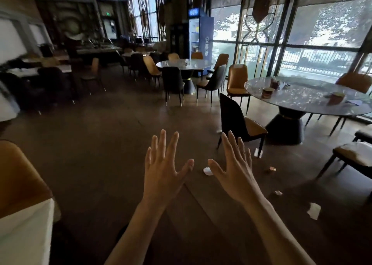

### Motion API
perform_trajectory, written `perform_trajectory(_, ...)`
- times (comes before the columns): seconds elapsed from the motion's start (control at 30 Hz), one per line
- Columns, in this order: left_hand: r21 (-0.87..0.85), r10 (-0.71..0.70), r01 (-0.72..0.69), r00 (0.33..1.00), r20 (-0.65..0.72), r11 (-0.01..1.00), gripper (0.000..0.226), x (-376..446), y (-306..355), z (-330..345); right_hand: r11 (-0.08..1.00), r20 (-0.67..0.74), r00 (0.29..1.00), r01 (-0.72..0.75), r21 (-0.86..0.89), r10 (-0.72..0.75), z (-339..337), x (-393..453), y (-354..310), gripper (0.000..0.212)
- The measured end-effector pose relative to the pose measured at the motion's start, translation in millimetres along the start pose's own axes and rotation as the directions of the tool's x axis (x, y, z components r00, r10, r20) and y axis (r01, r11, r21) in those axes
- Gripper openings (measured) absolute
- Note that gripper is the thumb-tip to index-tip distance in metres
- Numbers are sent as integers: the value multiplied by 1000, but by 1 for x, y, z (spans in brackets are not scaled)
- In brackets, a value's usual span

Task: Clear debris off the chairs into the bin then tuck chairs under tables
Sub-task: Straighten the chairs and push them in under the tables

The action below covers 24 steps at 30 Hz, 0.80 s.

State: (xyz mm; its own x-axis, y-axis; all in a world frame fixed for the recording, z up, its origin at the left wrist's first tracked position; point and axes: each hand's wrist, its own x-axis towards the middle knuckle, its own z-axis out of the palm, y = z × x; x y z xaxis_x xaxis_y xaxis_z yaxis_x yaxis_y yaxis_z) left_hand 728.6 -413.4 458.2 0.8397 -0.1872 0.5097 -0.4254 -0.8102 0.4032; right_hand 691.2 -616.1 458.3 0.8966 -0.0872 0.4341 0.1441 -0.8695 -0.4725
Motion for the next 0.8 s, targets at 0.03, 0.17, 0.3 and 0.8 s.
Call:
perform_trajectory(0.03, 10, -9, 9, 1000, -4, 1000, 82, 12, -3, 6, 1000, 7, 1000, 16, 9, -16, 4, 14, 5, 85)
perform_trajectory(0.17, 54, -53, 55, 998, -31, 997, 83, 59, -26, 31, 998, 44, 997, 61, 31, -62, 32, 77, 22, 85)
perform_trajectory(0.3, 81, -103, 106, 994, -42, 991, 84, 106, -64, 56, 994, 89, 991, 93, 53, -98, 71, 143, 29, 86)
perform_trajectory(0.8, 112, -227, 240, 967, -118, 964, 83, 327, -242, 97, 973, 152, 964, 200, 117, -217, 223, 416, -10, 80)
